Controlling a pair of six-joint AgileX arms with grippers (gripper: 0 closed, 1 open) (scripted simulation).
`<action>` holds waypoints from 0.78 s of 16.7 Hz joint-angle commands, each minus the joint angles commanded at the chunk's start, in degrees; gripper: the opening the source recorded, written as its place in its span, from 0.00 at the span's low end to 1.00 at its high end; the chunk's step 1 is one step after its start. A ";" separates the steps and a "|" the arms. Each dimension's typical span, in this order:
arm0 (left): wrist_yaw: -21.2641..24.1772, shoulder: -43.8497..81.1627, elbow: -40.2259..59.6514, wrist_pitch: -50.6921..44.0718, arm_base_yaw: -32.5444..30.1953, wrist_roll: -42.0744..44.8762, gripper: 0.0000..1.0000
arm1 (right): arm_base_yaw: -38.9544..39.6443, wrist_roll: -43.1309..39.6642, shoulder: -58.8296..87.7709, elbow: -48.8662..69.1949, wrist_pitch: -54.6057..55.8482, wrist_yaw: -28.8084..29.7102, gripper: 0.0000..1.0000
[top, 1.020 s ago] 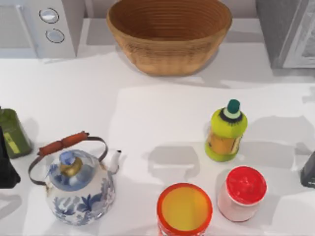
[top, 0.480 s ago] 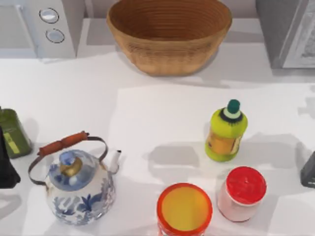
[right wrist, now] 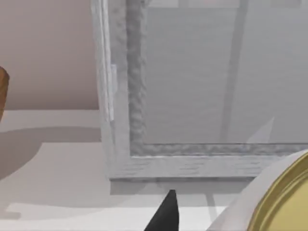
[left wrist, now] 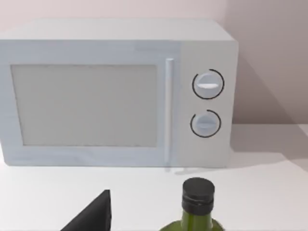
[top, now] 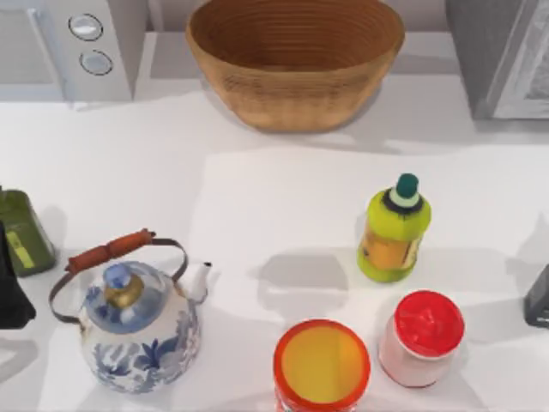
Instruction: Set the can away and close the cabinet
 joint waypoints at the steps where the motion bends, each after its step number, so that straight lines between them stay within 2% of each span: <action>1: 0.00 0.00 0.00 0.00 0.00 0.00 1.00 | 0.99 0.37 -5.15 -3.68 0.81 0.72 0.00; 7: 0.00 0.00 0.00 0.00 0.00 0.00 1.00 | 5.84 1.20 -24.58 -19.88 3.84 3.91 0.00; 13: 0.00 0.00 0.00 0.00 0.00 0.00 1.00 | 6.31 1.25 -26.27 -21.55 4.05 4.16 0.00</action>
